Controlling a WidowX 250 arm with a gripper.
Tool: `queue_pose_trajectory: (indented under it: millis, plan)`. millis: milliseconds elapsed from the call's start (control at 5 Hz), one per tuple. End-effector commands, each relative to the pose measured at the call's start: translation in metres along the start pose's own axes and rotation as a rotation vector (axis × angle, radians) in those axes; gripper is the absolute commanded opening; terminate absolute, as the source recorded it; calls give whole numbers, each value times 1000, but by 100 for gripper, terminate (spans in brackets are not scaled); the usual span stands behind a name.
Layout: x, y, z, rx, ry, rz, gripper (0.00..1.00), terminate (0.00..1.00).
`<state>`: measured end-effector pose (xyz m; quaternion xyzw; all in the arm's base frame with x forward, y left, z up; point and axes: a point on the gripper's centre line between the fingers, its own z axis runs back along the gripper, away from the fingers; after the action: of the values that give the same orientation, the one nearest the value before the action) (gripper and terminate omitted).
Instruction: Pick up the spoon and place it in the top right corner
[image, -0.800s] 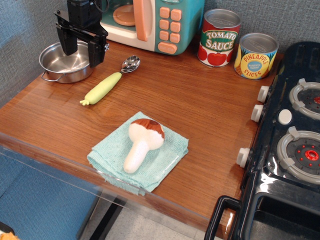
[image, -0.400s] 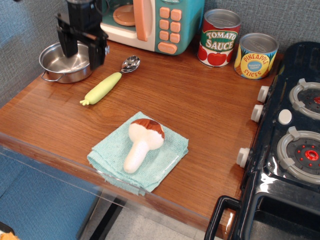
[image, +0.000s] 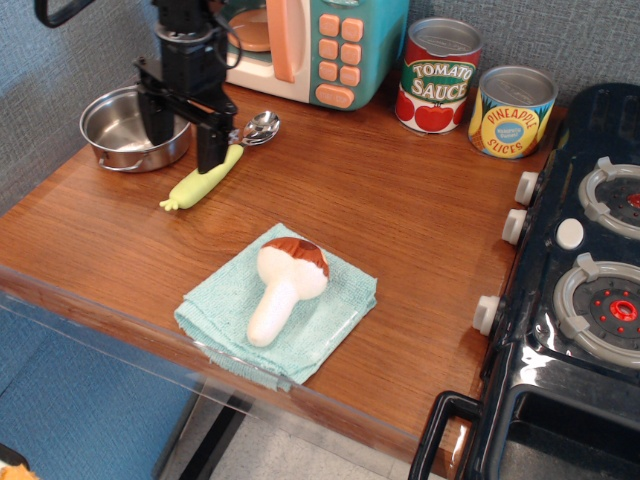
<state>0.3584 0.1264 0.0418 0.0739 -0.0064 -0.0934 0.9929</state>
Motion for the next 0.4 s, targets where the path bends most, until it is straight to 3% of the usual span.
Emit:
queue_pose_trajectory:
  millis: [0,200]
  plan:
    - [0,-4,23,14,-52,-16,100,0]
    - [0,-3,9,-4,-15,-1,100,0]
